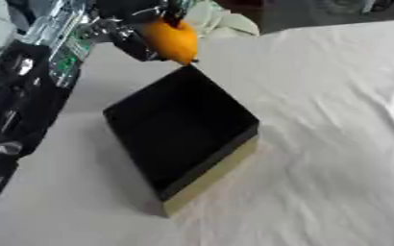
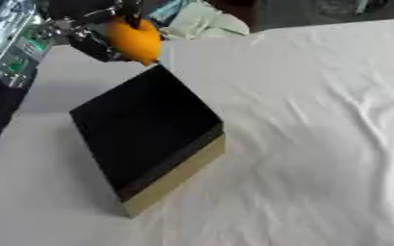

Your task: Pick up objects on the table and place them in the box.

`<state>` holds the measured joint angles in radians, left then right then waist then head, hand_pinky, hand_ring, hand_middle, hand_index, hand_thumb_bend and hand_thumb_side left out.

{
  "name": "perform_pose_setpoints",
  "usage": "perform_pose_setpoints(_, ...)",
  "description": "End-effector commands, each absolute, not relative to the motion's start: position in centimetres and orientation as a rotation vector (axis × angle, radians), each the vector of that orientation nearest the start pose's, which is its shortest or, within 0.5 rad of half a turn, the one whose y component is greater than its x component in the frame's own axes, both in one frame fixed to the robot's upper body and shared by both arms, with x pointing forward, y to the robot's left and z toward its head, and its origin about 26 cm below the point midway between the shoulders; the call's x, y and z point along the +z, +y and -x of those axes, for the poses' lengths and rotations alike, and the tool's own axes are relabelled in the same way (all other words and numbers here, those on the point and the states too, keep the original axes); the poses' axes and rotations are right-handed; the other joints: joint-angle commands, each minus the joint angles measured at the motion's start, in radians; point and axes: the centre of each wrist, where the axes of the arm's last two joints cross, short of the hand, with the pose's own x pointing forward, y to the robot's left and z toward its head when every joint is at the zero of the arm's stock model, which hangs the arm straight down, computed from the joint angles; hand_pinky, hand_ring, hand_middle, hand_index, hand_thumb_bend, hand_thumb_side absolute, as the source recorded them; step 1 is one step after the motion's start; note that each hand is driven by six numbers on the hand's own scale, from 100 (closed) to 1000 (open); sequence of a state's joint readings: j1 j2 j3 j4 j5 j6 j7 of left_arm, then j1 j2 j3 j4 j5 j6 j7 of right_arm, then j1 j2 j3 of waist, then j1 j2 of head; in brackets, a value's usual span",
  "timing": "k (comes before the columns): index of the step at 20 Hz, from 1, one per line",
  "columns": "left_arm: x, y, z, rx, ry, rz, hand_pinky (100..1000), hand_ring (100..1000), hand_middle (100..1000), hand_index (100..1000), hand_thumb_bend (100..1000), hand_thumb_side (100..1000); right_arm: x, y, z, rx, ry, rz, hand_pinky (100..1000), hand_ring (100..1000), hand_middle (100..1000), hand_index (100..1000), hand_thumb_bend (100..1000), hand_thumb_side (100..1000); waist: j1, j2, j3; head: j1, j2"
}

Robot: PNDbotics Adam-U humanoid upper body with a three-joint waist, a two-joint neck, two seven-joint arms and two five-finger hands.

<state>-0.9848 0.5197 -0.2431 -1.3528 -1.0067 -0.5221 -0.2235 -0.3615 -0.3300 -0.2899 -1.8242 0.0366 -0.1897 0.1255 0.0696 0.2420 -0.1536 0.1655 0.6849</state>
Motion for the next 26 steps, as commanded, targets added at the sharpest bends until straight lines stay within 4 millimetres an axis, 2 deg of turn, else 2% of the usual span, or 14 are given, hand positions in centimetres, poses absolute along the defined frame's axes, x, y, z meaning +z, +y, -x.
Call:
perform_pose_setpoints(1,30.5,21.6,-42.9,2.046,2.104,1.307,100,371,379,437,478,100,21.4,-34.3,-32.0,0.325,-2.388,0.422,686,564,588,822,100,840,-0.008,-0.014,-0.001,0.005,0.005)
perform_pose_setpoints(9,27.6,20.8,-43.6,2.152,2.055,1.248,100,379,385,446,453,100,21.2,-34.3,-32.0,0.322,-2.386,0.417,686,563,588,822,100,842,-0.009,-0.01,-0.003,0.004,0.005)
perform_pose_setpoints(17,25.1,21.6,-43.7,2.278,2.045,1.185,137,415,418,484,416,100,21.1,-34.4,-32.0,0.318,-2.38,0.416,685,563,587,822,100,846,-0.008,-0.008,-0.004,-0.003,0.004)
perform_pose_setpoints(21,24.7,21.8,-43.5,2.311,2.033,1.173,231,470,474,550,481,100,21.1,-34.4,-32.0,0.32,-2.38,0.414,685,563,588,822,100,844,-0.008,-0.009,-0.003,-0.003,0.003)
perform_pose_setpoints(22,24.7,21.9,-43.4,2.323,2.021,1.174,316,522,525,626,527,100,21.1,-34.4,-32.0,0.32,-2.38,0.414,686,563,588,822,100,843,-0.008,-0.009,-0.003,-0.004,0.003)
perform_pose_setpoints(24,24.8,21.9,-43.3,2.344,1.975,1.188,412,598,604,728,593,100,21.1,-34.4,-32.0,0.322,-2.38,0.413,685,562,587,822,100,843,-0.009,-0.009,-0.002,-0.005,0.003)
perform_pose_setpoints(25,24.9,21.9,-43.2,2.346,1.949,1.201,437,620,627,752,613,121,21.1,-34.4,-32.0,0.322,-2.38,0.413,685,562,587,822,100,844,-0.009,-0.01,-0.002,-0.005,0.003)
perform_pose_setpoints(26,25.0,22.0,-43.1,2.346,1.928,1.213,495,681,685,793,657,171,21.0,-34.4,-32.0,0.322,-2.379,0.413,685,562,587,822,100,844,-0.009,-0.01,-0.001,-0.005,0.003)
